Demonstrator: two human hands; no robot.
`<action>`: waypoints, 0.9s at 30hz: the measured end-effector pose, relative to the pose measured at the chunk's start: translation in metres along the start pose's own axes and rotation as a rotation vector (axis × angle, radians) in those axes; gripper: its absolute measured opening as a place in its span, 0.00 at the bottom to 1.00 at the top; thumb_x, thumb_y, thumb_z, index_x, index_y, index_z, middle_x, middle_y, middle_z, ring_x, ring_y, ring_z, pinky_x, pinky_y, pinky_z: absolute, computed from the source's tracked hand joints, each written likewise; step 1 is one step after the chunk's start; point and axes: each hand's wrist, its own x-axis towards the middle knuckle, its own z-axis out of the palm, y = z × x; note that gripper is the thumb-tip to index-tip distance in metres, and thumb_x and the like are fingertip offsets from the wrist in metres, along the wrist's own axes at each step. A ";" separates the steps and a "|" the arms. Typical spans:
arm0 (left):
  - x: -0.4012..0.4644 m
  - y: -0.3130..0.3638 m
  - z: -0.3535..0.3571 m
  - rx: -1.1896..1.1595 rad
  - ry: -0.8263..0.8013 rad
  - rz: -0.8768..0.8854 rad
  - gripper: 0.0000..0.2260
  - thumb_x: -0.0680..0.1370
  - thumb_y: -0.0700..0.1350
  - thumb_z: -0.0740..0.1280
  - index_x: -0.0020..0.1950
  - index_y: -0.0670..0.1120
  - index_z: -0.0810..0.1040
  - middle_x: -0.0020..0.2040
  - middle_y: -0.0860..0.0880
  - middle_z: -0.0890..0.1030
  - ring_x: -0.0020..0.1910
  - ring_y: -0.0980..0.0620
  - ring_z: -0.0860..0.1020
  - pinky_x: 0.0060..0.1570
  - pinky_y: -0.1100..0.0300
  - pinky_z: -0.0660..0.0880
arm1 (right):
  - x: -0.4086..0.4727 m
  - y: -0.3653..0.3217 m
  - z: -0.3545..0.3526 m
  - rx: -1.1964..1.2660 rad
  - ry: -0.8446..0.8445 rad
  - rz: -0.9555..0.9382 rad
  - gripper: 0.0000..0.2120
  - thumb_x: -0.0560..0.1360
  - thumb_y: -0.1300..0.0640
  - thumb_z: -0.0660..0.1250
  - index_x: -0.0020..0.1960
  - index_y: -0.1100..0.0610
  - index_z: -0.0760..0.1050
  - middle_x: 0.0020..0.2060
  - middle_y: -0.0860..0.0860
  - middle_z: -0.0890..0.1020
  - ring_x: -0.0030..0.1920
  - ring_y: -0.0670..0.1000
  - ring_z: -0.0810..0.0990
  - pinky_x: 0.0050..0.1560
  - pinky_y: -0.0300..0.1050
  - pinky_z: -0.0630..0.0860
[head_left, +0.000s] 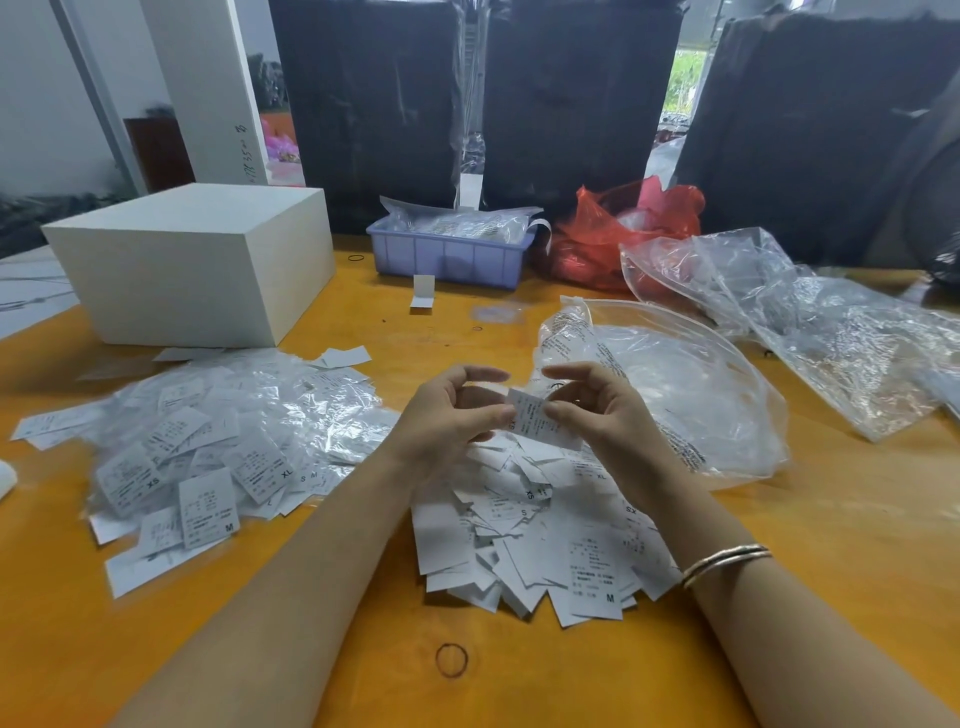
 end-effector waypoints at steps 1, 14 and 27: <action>0.000 -0.001 0.001 0.031 -0.016 -0.006 0.13 0.72 0.35 0.72 0.52 0.48 0.77 0.39 0.50 0.84 0.36 0.58 0.80 0.34 0.67 0.74 | 0.000 0.000 0.001 -0.035 -0.003 -0.006 0.14 0.73 0.68 0.67 0.53 0.52 0.76 0.38 0.51 0.80 0.40 0.45 0.80 0.40 0.38 0.78; 0.000 -0.001 -0.002 0.152 0.075 0.014 0.16 0.70 0.37 0.75 0.54 0.49 0.77 0.39 0.46 0.83 0.36 0.54 0.82 0.36 0.64 0.76 | 0.001 0.004 0.010 0.031 0.159 0.062 0.04 0.73 0.66 0.68 0.42 0.59 0.81 0.29 0.49 0.81 0.28 0.45 0.76 0.33 0.36 0.76; 0.002 0.001 -0.015 0.453 0.282 0.143 0.11 0.75 0.38 0.68 0.54 0.51 0.77 0.38 0.52 0.76 0.32 0.61 0.73 0.29 0.70 0.72 | 0.007 0.001 -0.011 -0.705 0.522 -0.407 0.09 0.77 0.63 0.64 0.54 0.63 0.80 0.43 0.56 0.80 0.39 0.49 0.77 0.45 0.35 0.73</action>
